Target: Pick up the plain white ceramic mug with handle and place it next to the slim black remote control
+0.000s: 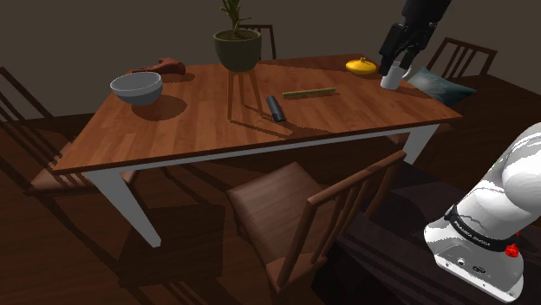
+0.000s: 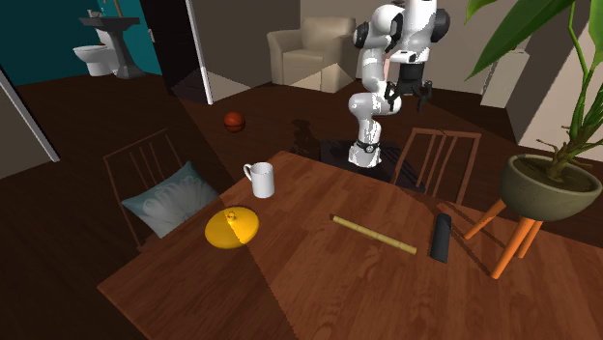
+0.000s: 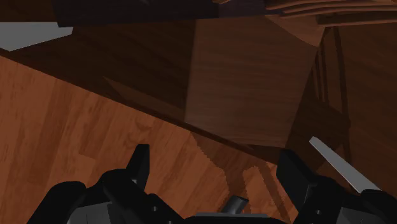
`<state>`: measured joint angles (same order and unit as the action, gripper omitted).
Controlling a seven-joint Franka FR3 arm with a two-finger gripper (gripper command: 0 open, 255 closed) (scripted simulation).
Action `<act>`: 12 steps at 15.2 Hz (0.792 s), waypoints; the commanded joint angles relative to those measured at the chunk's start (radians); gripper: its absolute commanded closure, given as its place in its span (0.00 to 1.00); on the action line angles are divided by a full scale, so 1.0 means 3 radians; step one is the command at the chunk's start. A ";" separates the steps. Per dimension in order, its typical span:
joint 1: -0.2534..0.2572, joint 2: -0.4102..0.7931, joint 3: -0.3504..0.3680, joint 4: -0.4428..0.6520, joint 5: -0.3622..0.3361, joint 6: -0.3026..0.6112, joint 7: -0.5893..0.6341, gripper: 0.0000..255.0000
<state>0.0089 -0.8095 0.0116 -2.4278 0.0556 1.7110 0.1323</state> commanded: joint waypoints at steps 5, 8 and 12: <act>-0.0116 0.0318 -0.0242 0.0114 -0.0156 0.0107 -0.0241 0.00; -0.0191 0.0583 -0.0416 0.0236 -0.0254 0.0183 -0.0416 0.00; -0.0275 0.0967 -0.0640 0.0448 -0.0351 0.0272 -0.0645 0.00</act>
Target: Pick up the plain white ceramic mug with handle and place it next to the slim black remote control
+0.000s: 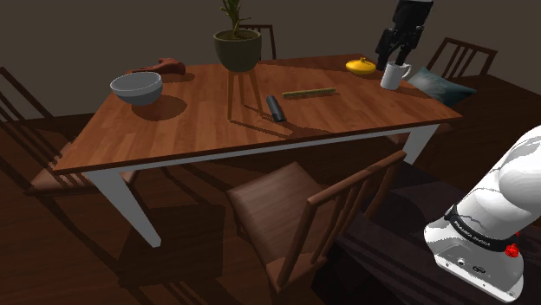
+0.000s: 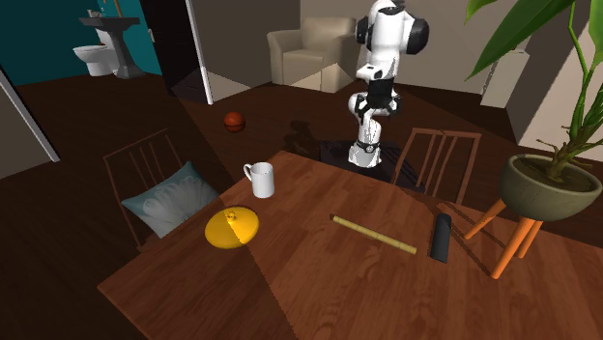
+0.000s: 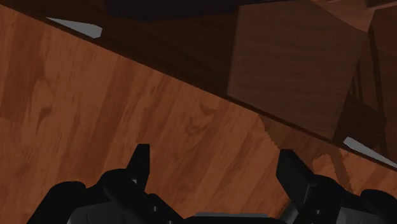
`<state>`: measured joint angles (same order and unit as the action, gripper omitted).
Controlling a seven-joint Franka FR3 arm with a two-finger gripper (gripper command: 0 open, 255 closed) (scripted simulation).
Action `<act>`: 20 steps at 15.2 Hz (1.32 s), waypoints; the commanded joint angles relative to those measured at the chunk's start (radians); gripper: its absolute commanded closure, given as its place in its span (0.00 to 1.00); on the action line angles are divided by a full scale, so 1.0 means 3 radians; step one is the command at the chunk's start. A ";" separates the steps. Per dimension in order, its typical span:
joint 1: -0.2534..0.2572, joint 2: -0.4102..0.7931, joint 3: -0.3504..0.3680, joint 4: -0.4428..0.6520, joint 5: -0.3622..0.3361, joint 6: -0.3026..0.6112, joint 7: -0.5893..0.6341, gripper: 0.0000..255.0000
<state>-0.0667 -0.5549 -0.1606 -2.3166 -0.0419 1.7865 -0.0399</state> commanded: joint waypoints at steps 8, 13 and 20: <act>-0.0159 0.0977 -0.0478 0.0664 -0.0074 0.0131 -0.0540 0.00; -0.0259 0.1573 -0.0696 0.1145 0.0010 0.0134 -0.0851 0.00; -0.0502 0.2489 -0.0902 0.1998 0.0250 0.0011 -0.1282 0.00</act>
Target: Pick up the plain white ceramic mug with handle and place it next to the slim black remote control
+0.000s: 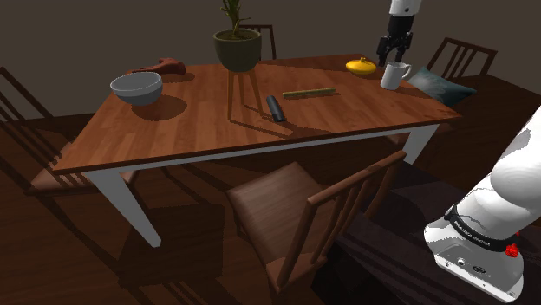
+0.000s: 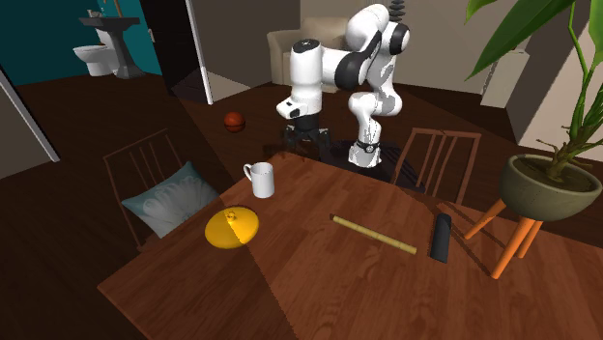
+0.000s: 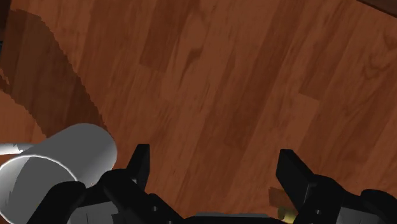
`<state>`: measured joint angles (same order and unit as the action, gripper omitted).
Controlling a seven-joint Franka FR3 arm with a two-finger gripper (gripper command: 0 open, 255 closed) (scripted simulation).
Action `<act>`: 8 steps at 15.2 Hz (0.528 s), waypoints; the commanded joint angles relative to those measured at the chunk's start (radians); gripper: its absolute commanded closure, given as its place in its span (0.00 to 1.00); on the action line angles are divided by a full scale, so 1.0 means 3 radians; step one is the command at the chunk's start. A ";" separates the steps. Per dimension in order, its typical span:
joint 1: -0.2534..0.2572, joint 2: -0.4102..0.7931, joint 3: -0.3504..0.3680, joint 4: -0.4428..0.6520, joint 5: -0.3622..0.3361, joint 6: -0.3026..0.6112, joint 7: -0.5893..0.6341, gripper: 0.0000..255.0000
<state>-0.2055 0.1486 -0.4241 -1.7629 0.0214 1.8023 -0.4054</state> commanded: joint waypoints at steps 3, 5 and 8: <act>-0.0200 0.0565 -0.0063 0.0603 0.0161 -0.0152 -0.0224 0.00; -0.0325 0.0859 -0.0076 0.0944 0.0242 -0.0250 -0.0317 0.00; -0.0546 0.1327 -0.0073 0.1543 0.0357 -0.0445 -0.0430 0.00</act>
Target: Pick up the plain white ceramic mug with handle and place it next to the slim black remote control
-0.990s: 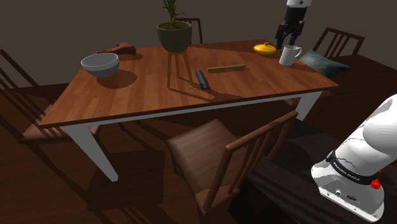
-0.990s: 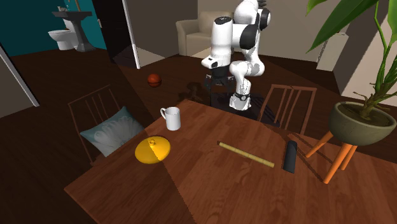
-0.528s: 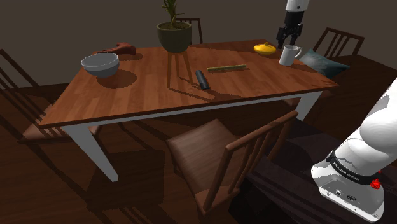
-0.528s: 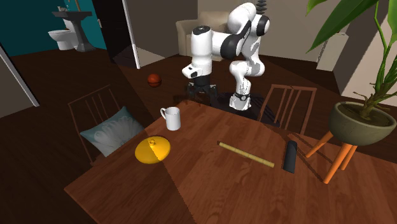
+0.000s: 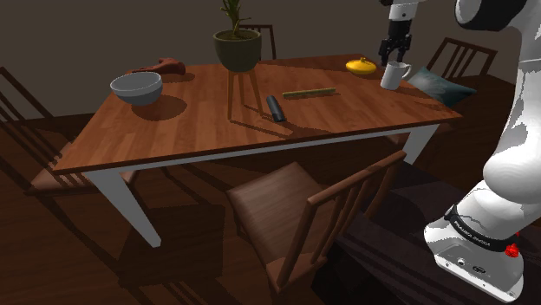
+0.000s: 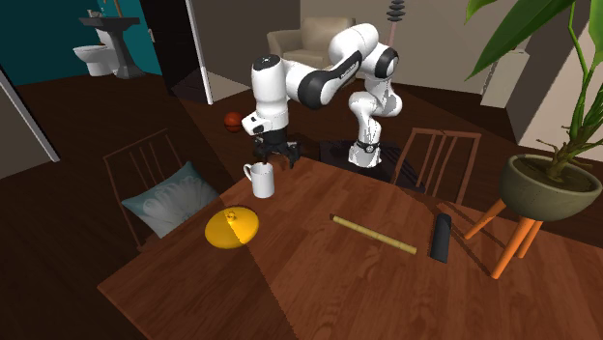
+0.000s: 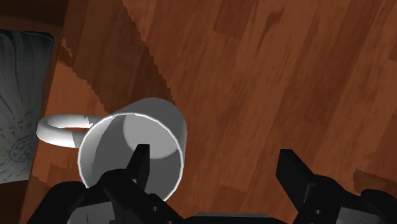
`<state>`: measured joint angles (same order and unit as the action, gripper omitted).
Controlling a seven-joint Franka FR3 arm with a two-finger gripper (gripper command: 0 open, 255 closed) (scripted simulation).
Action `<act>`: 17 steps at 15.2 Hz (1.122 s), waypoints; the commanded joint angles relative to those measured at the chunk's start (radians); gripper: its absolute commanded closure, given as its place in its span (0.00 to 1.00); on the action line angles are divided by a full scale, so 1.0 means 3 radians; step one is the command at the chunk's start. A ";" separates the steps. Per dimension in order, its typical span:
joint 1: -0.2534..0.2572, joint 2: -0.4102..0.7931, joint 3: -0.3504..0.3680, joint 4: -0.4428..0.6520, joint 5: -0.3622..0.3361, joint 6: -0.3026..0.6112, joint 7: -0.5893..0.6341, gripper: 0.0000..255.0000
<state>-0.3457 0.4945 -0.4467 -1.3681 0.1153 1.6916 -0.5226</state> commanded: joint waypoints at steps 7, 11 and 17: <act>-0.0144 0.0334 0.0014 0.0213 0.0078 0.0074 -0.0078 0.00; -0.0132 0.0327 0.0015 0.0084 0.0080 0.0194 -0.0083 0.00; -0.0132 0.0327 0.0015 0.0086 0.0080 0.0193 -0.0083 0.00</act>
<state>-0.3853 0.5927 -0.4420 -1.3424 0.1393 1.7495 -0.5475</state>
